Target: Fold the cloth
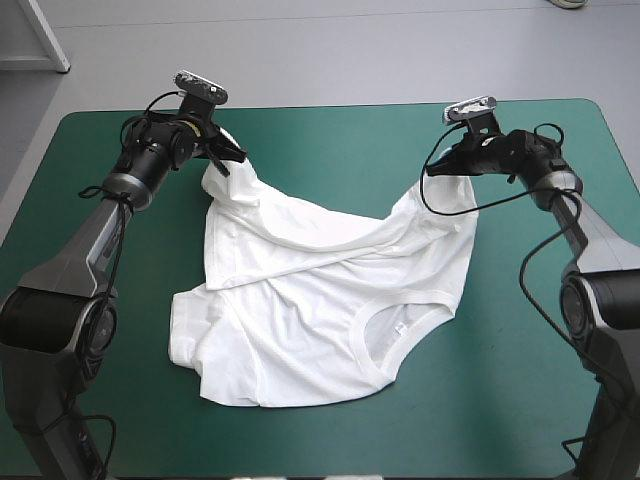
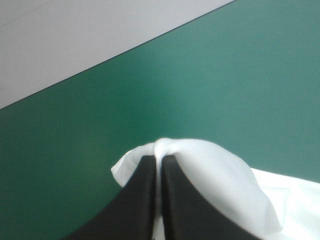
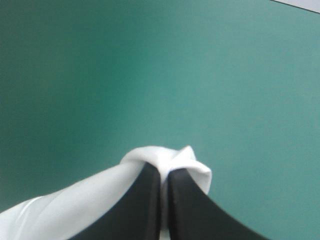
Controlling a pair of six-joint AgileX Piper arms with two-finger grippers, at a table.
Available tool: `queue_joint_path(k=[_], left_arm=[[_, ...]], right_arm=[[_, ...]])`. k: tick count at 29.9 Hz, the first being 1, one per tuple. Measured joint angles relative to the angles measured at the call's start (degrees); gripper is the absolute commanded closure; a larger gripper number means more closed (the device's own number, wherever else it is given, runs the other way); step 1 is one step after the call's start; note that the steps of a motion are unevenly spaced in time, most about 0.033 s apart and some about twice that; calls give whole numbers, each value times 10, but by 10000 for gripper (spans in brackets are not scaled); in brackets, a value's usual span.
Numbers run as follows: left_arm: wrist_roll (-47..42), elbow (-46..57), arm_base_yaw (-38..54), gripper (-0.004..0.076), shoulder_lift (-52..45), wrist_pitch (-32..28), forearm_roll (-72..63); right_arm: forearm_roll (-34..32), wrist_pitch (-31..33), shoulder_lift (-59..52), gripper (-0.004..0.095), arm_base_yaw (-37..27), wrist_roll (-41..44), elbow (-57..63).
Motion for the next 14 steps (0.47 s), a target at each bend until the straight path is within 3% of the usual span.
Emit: queue_joint_path(k=[2,4,10,14], left_arm=[[0,0,0,687,8,0,-1],[0,0,0,612,14,0,-1],[0,0,0,290,17,-4,-2],[0,0,0,315,13,14,-2]], right_arm=[[0,31,39,639,-9,5,-59],[0,57,68,532,-18,12,-108],[-1,128,110,485,-41,27,-189],[-5,158,110,485,-45,28,-191]])
